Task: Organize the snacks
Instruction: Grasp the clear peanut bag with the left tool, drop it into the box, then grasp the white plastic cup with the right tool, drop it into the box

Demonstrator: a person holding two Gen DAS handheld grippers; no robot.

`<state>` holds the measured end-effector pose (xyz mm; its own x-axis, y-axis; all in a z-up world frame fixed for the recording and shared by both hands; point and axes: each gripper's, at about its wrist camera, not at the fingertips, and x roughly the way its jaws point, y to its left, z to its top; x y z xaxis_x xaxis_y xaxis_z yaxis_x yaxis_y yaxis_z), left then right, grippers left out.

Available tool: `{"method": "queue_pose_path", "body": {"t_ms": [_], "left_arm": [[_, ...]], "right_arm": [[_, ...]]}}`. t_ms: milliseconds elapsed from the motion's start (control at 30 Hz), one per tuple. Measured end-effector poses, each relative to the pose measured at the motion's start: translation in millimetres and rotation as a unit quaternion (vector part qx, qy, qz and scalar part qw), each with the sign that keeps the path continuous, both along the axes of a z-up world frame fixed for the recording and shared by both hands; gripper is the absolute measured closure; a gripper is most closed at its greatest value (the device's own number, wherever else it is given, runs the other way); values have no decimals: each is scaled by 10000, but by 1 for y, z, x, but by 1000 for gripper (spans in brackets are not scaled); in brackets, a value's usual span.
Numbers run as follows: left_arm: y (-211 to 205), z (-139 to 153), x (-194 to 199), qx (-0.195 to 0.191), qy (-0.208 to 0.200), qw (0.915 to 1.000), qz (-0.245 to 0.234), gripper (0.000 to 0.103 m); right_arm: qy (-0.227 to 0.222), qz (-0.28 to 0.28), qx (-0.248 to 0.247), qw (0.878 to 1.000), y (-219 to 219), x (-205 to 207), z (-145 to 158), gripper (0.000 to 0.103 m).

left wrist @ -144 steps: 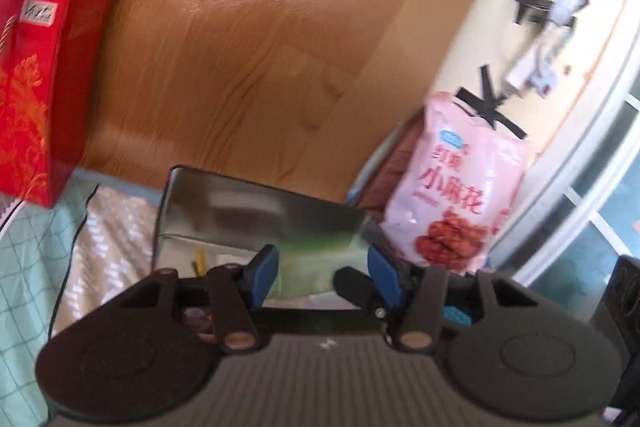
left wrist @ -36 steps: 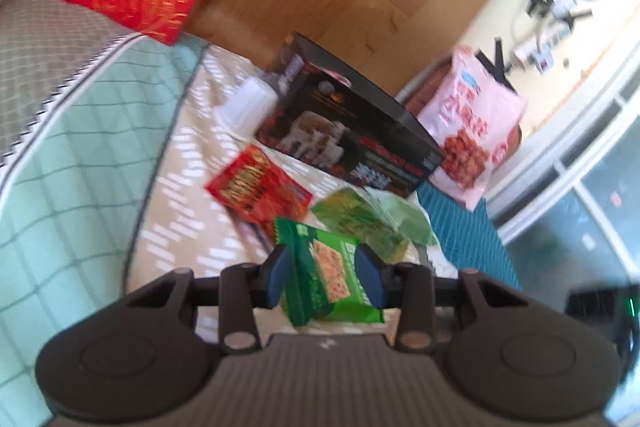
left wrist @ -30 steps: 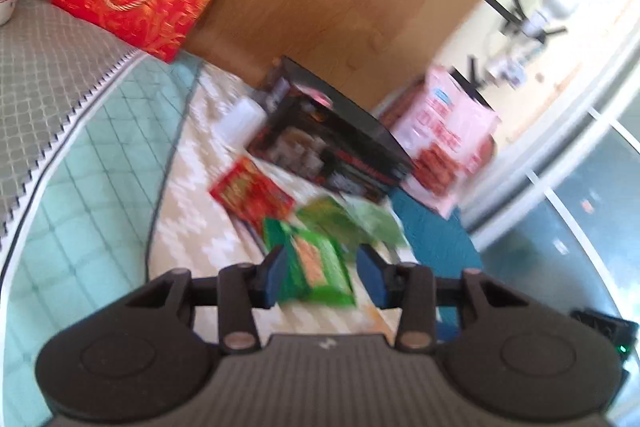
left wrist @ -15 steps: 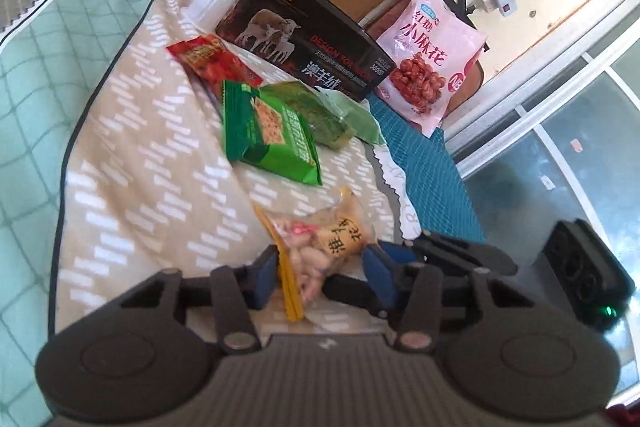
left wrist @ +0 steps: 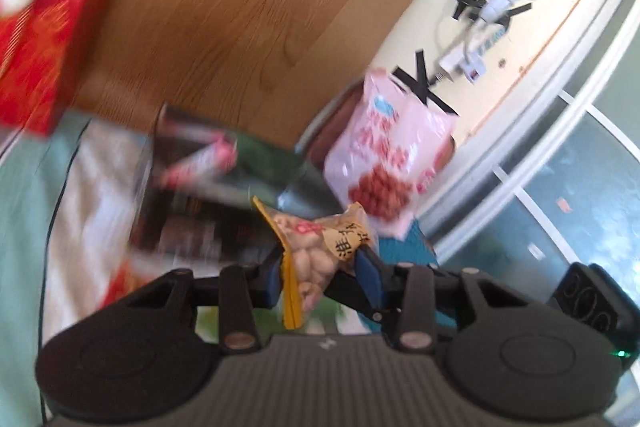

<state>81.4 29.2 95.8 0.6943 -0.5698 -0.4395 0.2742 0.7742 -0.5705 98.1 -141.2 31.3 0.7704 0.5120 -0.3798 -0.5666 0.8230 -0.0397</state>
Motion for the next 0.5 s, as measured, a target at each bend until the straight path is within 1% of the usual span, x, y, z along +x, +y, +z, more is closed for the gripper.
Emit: {"method": "queue_pose_path", "body": {"t_ms": [133, 167, 300, 333, 367, 400, 433, 500], "left_arm": [[-15, 0, 51, 282, -29, 9993, 250, 65], [-18, -3, 58, 329, -6, 9989, 324, 64], [-19, -21, 76, 584, 152, 9965, 579, 53], [-16, -22, 76, 585, 193, 9960, 649, 50], [-11, -22, 73, 535, 188, 9961, 683, 50], [-3, -19, 67, 443, 130, 9965, 694, 48], [8, -14, 59, 325, 0, 9969, 712, 44], [35, -4, 37, 122, -302, 9948, 960, 38]], "right_arm": [[223, -427, 287, 9984, -2, 55, 0, 78], [270, -492, 314, 9979, -2, 62, -2, 75], [448, -764, 185, 9959, 3, 88, -14, 68], [430, -820, 101, 9957, 6, 88, -16, 62], [325, -913, 4, 9953, 8, 86, -16, 55], [166, -1011, -18, 9947, 7, 84, -14, 52], [10, -1065, 46, 9943, 4, 77, -12, 48], [-107, -1042, 279, 9941, -5, 60, -6, 48]]}}
